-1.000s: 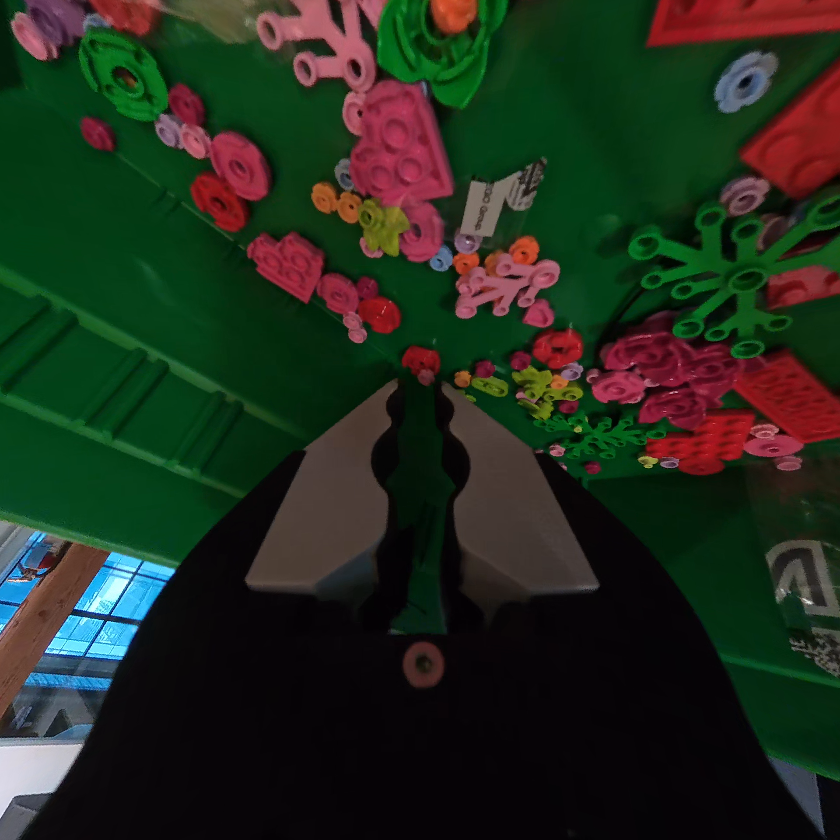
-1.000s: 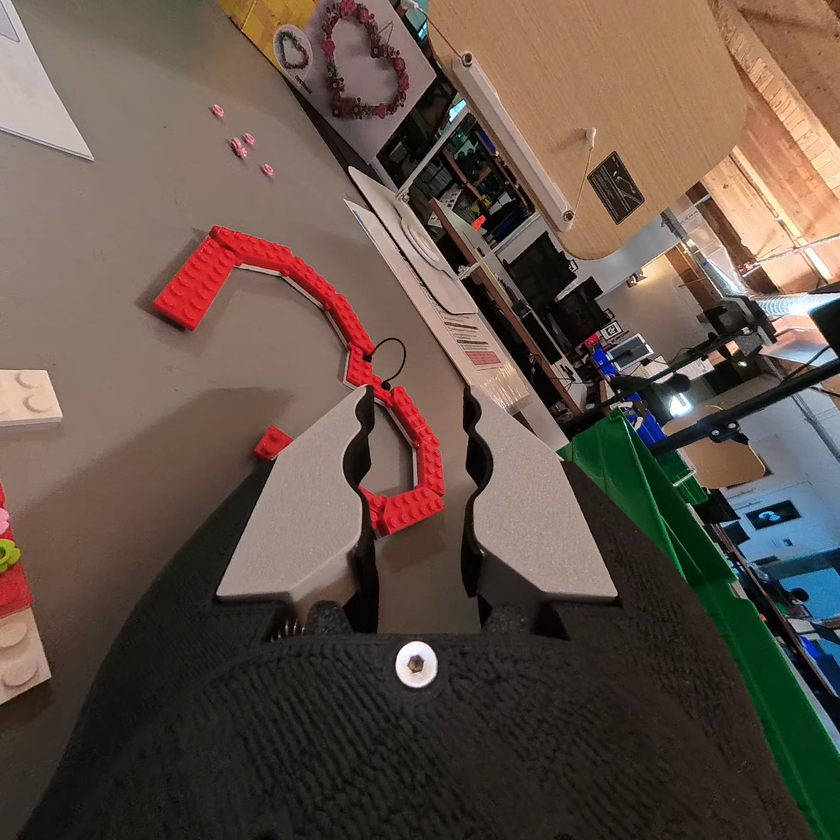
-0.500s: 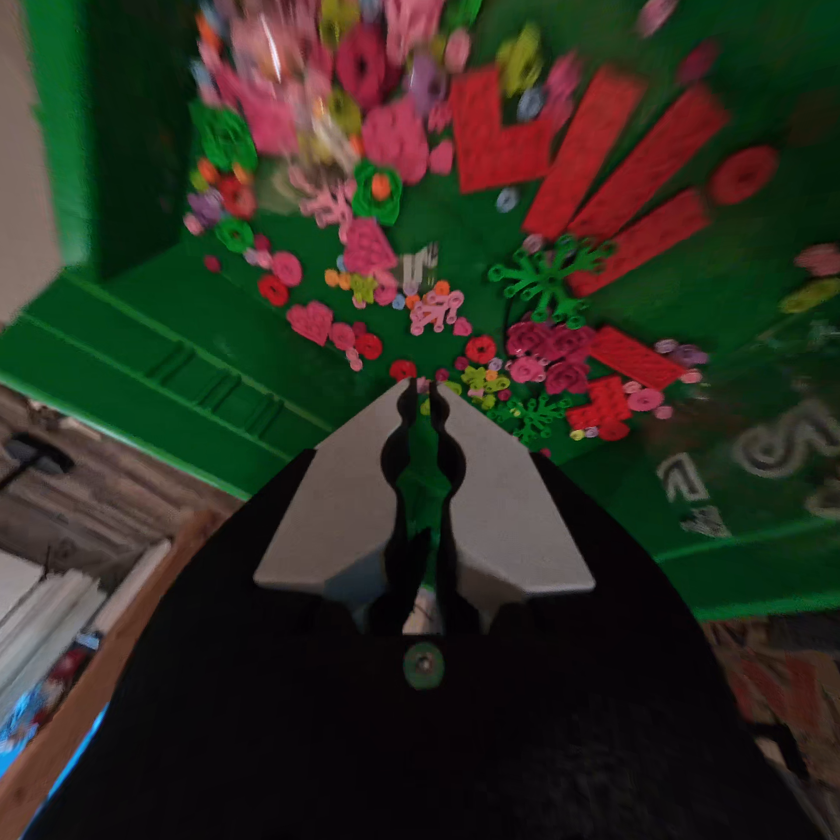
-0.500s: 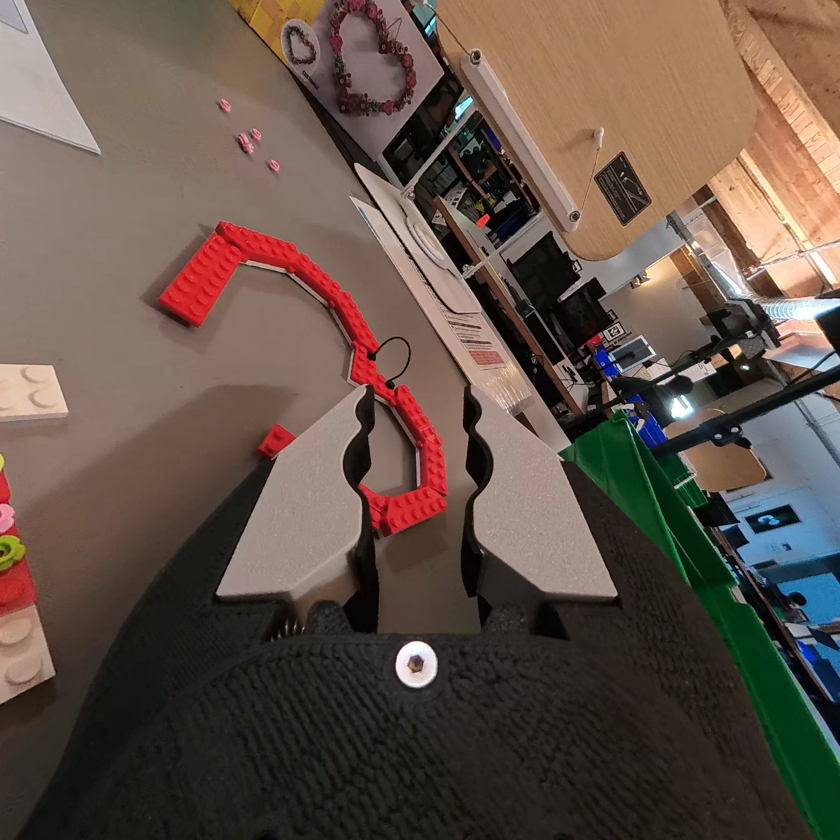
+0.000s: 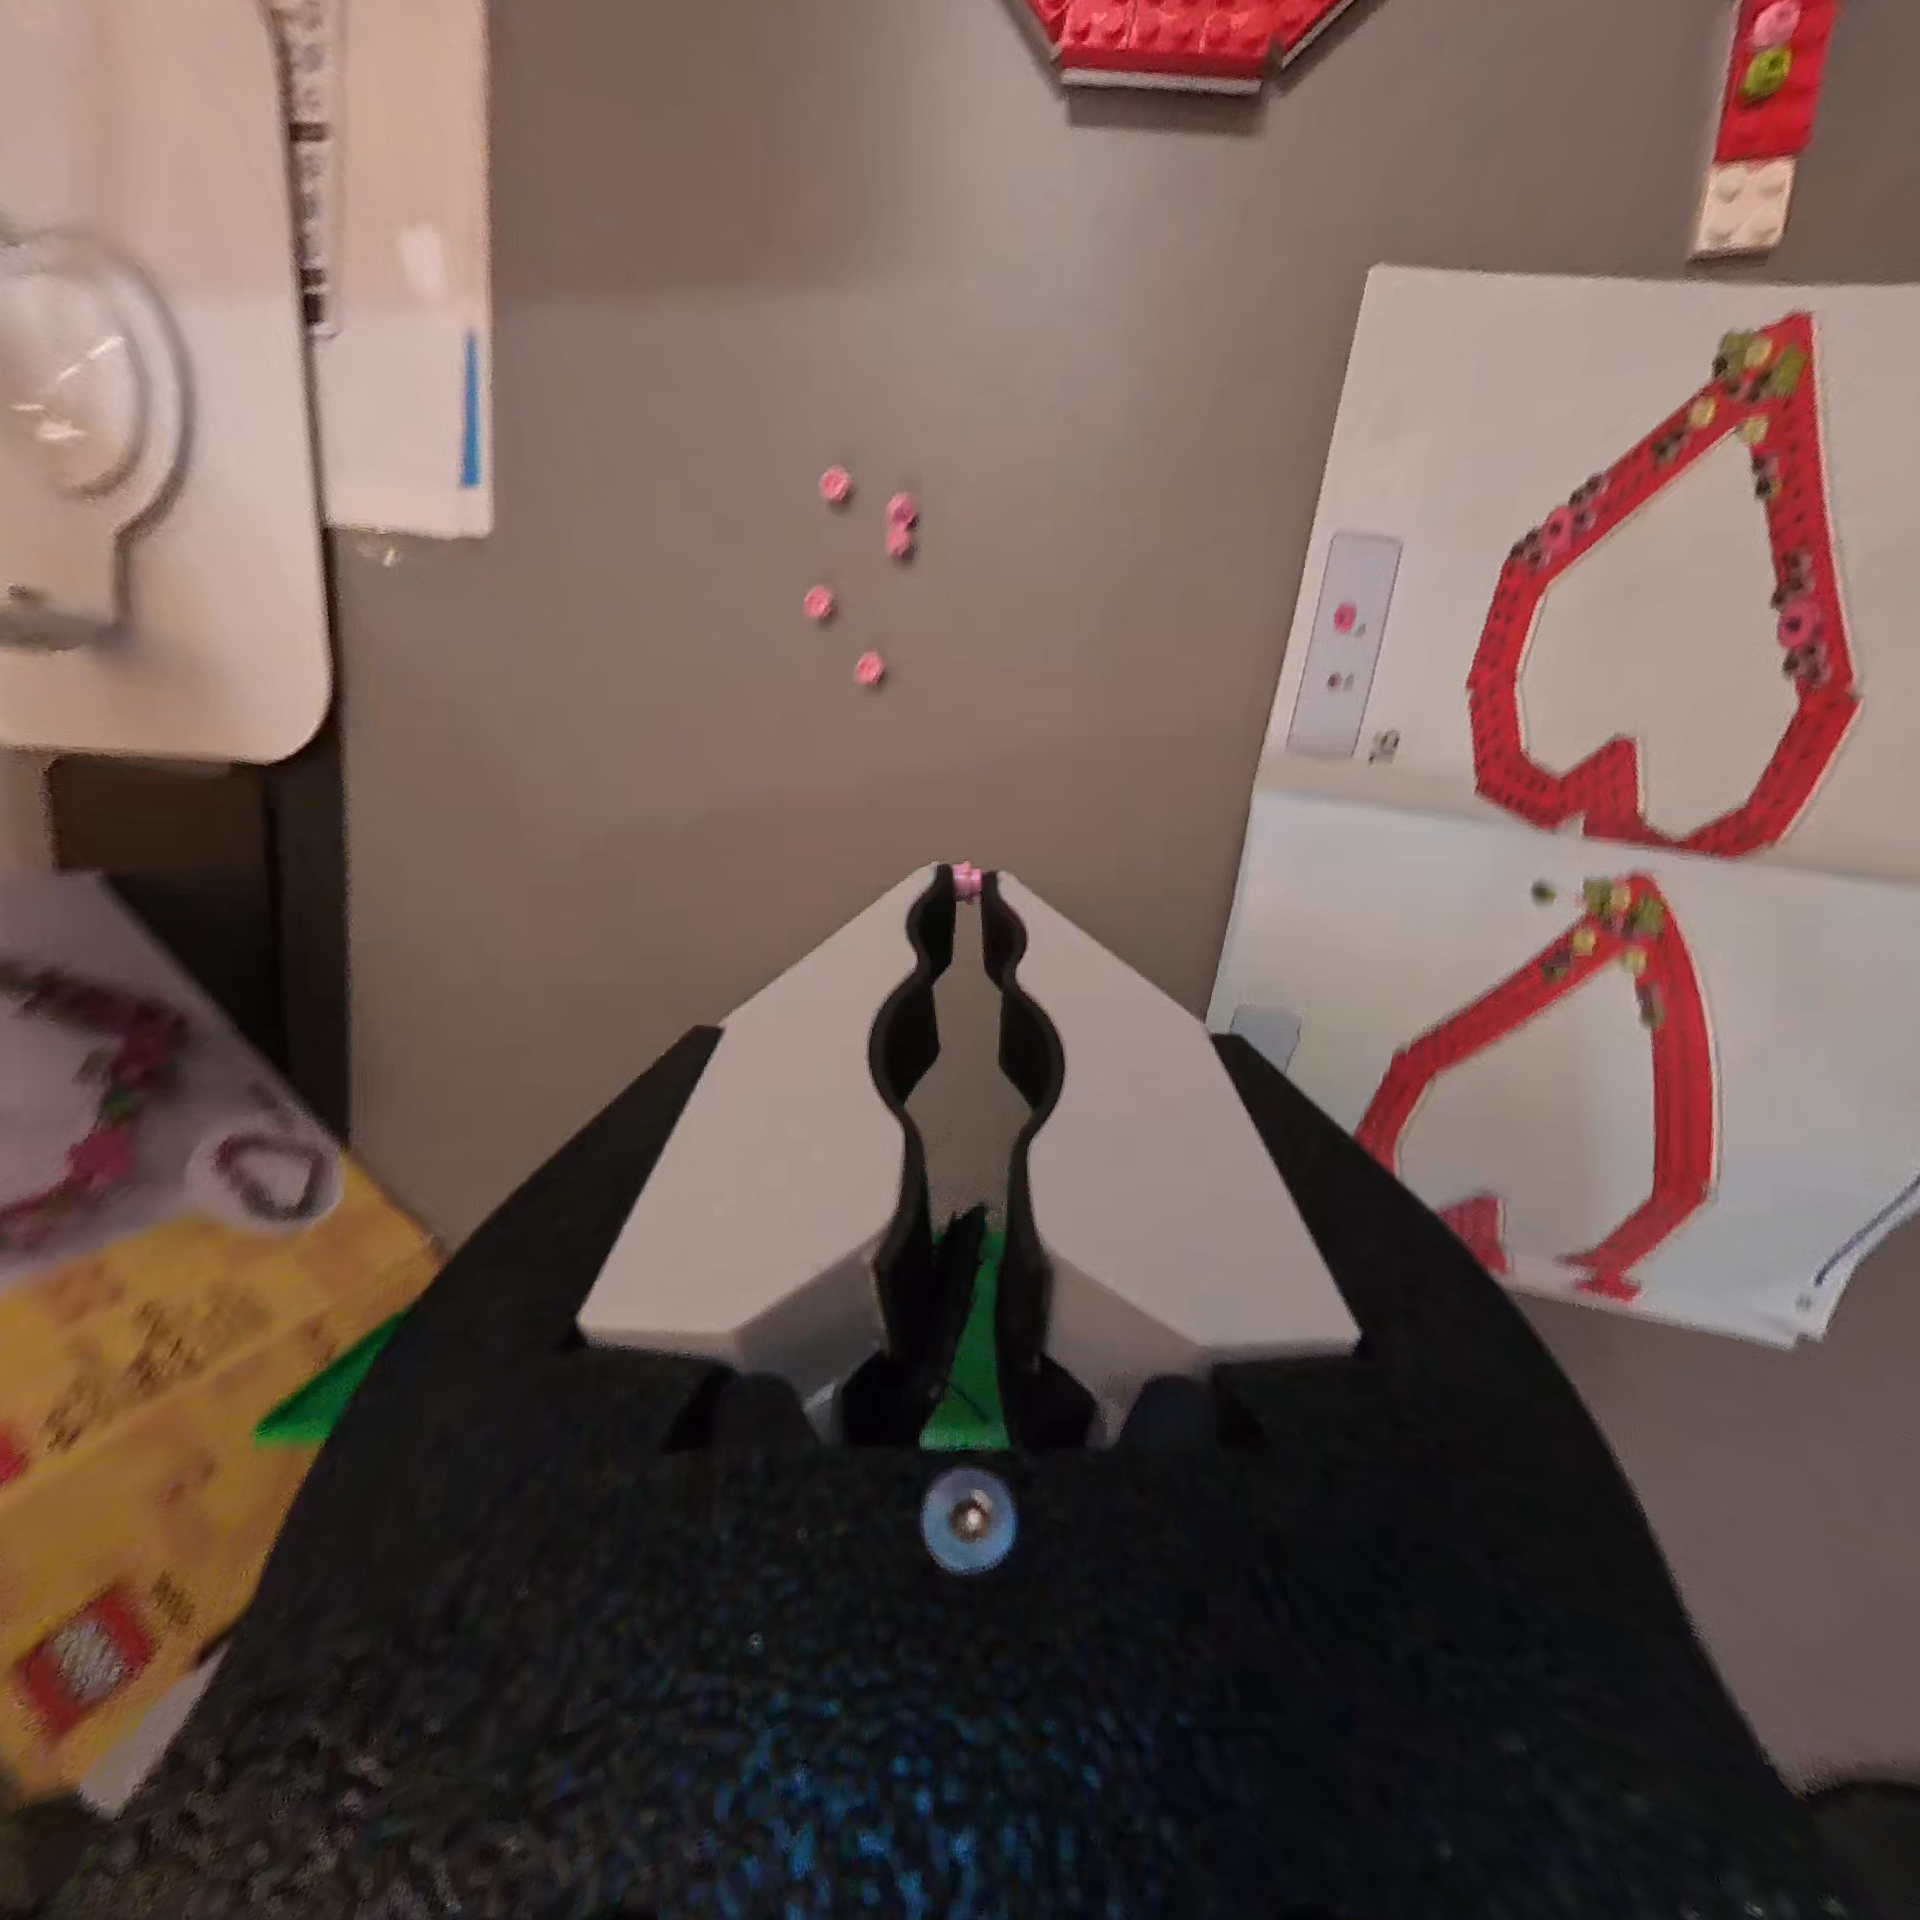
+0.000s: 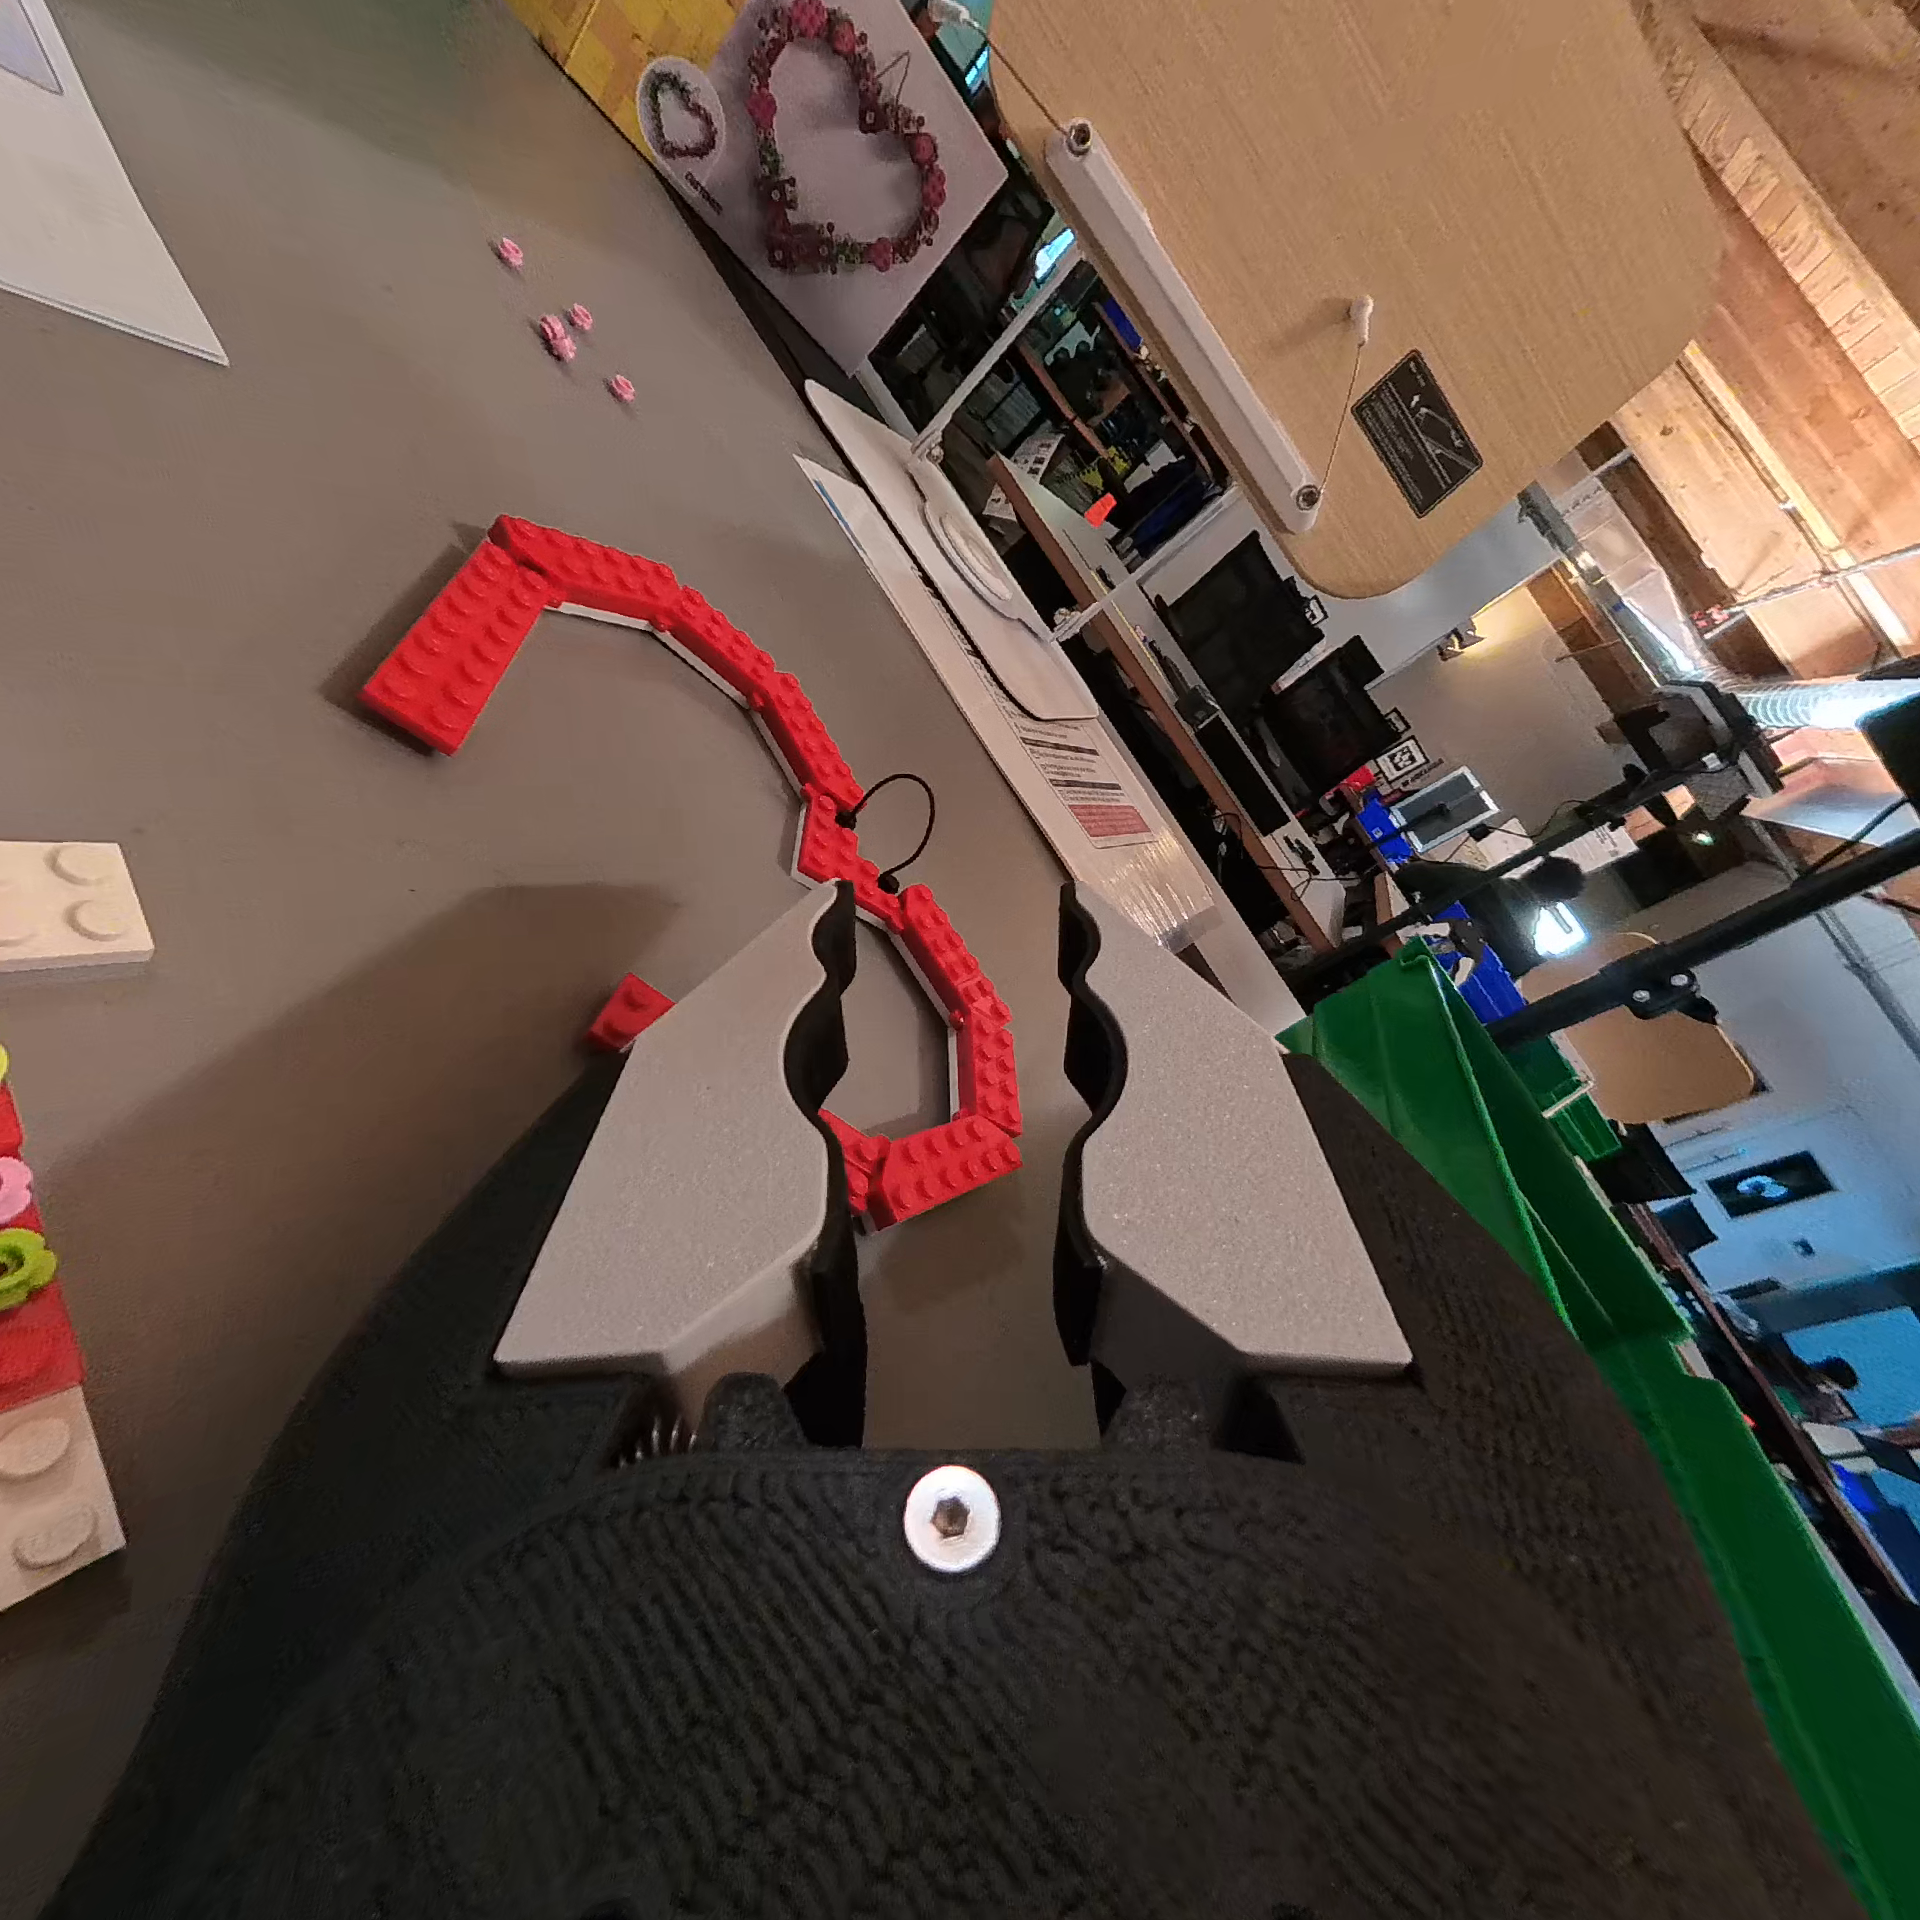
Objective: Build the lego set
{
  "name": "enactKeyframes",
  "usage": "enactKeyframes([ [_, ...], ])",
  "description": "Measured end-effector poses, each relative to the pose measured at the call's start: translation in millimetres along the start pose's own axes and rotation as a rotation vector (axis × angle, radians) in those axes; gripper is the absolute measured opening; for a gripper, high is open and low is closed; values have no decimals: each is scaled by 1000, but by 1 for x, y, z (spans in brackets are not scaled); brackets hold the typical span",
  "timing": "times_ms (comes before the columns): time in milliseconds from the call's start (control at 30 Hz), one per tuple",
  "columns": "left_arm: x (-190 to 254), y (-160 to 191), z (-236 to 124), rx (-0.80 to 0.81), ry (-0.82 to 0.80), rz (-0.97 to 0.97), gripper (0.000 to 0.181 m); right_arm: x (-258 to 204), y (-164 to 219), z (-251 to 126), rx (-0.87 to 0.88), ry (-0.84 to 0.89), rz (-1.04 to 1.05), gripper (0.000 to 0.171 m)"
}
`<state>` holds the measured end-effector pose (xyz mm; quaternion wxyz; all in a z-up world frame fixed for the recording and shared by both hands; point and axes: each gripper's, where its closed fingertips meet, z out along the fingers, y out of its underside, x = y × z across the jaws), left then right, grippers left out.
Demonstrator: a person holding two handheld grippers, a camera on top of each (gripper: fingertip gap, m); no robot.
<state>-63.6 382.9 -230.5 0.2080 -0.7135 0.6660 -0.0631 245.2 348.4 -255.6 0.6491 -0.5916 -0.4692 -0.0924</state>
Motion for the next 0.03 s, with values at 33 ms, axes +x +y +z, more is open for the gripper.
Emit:
enactKeyframes([
  [33,2,-8,13,-6,15,-5,3,0,0,0,2,1,3,38],
])
